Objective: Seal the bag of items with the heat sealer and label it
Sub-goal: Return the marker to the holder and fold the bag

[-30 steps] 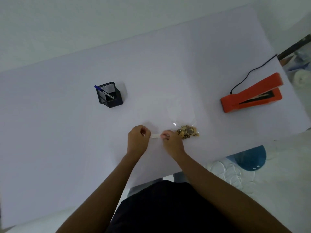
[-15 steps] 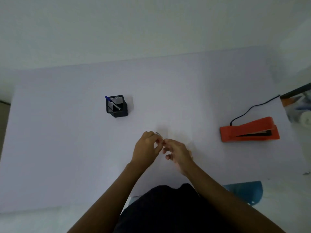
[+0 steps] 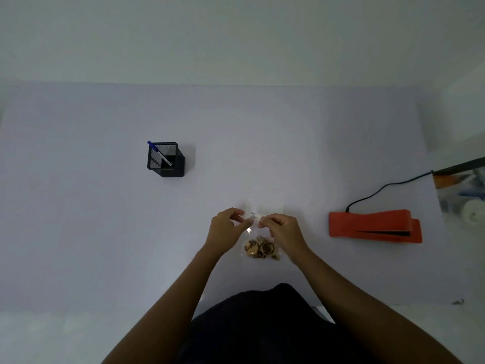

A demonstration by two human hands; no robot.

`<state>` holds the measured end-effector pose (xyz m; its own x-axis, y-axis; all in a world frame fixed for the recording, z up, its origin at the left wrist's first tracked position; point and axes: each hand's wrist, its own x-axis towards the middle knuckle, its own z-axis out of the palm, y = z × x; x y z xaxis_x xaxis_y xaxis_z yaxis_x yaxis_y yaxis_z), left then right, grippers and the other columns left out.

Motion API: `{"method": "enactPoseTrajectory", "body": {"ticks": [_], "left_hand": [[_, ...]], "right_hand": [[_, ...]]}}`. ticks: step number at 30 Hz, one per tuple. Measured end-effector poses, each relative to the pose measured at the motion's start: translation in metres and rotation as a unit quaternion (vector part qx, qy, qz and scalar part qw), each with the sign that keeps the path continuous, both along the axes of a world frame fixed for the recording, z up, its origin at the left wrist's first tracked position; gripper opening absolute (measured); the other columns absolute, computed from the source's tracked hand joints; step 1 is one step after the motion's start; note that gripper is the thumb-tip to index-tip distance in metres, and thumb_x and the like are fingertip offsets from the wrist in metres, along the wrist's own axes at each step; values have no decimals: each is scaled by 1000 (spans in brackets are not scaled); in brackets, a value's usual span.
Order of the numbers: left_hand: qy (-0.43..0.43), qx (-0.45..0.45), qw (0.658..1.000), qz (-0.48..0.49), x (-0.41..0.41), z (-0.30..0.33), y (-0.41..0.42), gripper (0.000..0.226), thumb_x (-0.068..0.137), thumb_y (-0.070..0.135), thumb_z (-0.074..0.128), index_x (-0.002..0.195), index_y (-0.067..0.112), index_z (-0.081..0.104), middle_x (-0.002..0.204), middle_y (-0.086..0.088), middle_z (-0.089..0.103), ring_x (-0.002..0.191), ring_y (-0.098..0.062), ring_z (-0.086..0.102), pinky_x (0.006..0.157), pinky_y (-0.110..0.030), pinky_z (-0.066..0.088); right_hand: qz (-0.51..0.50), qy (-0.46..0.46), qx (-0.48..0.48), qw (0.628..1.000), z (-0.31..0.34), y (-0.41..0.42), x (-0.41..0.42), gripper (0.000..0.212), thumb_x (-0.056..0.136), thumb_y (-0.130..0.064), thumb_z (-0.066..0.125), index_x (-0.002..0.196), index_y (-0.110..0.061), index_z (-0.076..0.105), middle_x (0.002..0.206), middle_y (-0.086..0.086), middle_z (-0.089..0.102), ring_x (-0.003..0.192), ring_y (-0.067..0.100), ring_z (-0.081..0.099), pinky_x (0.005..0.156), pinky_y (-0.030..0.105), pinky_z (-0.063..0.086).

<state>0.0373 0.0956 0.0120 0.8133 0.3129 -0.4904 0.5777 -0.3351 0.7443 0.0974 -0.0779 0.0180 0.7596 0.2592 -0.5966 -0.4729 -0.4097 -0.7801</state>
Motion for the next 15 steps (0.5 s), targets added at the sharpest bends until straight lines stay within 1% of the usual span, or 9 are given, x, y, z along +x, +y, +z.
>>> {"method": "enactPoseTrajectory", "body": {"ticks": [3,5,7,9,11,13,15], "left_hand": [[4,-10,1000,9,9,-14,-11,25,86,37,73,99,15,74,86,8,71,75,0,63,67,-11,45],[9,-12,1000,12,12,-23,-18,16,87,28,73,92,14,77,80,6,73,71,-4,65,66,-16,46],[19,-7,1000,12,15,-28,-23,11,88,24,73,87,14,78,76,4,73,67,-7,64,64,-18,47],[29,0,1000,9,20,-33,-24,10,88,22,72,85,14,78,76,2,74,68,-9,65,63,-16,47],[39,-1,999,13,24,-37,-25,11,88,21,72,84,13,78,76,1,75,71,-12,67,63,-15,48],[49,-2,999,16,27,-41,-25,12,87,22,73,84,12,79,77,0,75,74,-14,69,66,-19,50],[57,-2,998,16,29,-44,-26,12,87,22,73,84,12,79,76,0,75,75,-15,69,68,-23,52]], "right_hand": [[44,-24,-31,998,-15,-7,5,17,88,-24,67,77,-21,79,76,-1,77,59,17,55,61,34,48],[56,-25,-42,997,-26,-12,6,16,85,-25,67,75,-22,79,74,3,76,63,22,60,62,37,51],[58,-29,-46,997,-34,-15,8,17,83,-28,67,72,-22,78,72,7,74,62,23,60,61,38,51],[60,-36,-57,996,-39,-15,11,17,84,-27,68,71,-20,76,69,6,73,60,16,60,60,32,49],[58,-37,-70,995,-45,-15,14,15,86,-24,70,75,-16,76,71,0,74,62,8,62,62,22,49],[54,-36,-77,995,-51,-14,17,12,87,-21,71,79,-13,77,75,-2,74,66,4,65,63,14,49],[58,-38,-87,994,-56,-14,21,12,86,-20,72,78,-12,76,74,-2,74,64,1,63,60,11,46]]}}
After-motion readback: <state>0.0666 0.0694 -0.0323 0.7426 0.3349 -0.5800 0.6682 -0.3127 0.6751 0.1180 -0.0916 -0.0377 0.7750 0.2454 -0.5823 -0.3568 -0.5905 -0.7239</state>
